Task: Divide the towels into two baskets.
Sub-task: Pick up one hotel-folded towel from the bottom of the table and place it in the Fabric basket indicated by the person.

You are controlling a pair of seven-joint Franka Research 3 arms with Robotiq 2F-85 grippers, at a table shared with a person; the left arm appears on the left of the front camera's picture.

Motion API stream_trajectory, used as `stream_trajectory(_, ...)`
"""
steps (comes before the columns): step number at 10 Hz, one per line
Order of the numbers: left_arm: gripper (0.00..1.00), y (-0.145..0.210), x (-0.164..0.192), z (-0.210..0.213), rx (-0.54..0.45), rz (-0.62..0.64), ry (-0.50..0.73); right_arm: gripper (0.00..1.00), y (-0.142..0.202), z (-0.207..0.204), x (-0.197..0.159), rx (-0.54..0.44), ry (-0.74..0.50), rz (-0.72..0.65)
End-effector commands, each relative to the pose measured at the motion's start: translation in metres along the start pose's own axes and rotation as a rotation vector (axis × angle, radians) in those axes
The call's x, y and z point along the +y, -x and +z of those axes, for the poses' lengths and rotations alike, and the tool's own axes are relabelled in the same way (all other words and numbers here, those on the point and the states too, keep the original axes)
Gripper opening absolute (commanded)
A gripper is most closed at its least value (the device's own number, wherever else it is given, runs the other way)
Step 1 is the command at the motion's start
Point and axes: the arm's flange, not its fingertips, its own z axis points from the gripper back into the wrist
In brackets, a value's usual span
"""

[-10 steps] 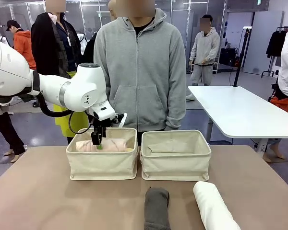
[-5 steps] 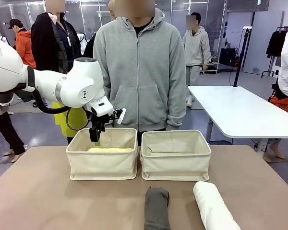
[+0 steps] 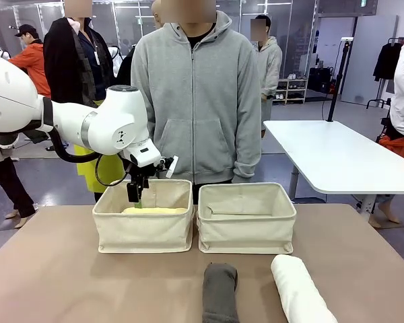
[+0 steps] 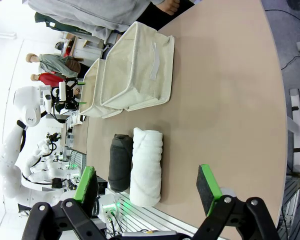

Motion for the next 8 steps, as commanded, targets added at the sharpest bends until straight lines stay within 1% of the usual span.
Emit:
stream_trajectory(1, 1.0, 0.002, 0.003, 0.002, 0.006, -0.003, -0.009, 1.0, 0.001, 0.002, 0.002, -0.005, -0.004, 0.008)
stream_trajectory(5, 1.0, 0.0, 0.001, 0.001, -0.001, 0.0, -0.002, 1.0, 0.001, 0.002, 0.002, -0.005, -0.004, 0.008)
stream_trajectory(6, 1.0, 0.006, 0.005, 0.023, -0.027, 0.034, 0.013, 1.0, 0.001, 0.002, 0.002, -0.005, -0.004, 0.008)
stream_trajectory(8, 1.0, 0.026, -0.006, 0.067, -0.118, 0.079, 0.132, 1.0, 0.001, 0.002, 0.002, -0.005, -0.004, 0.008)
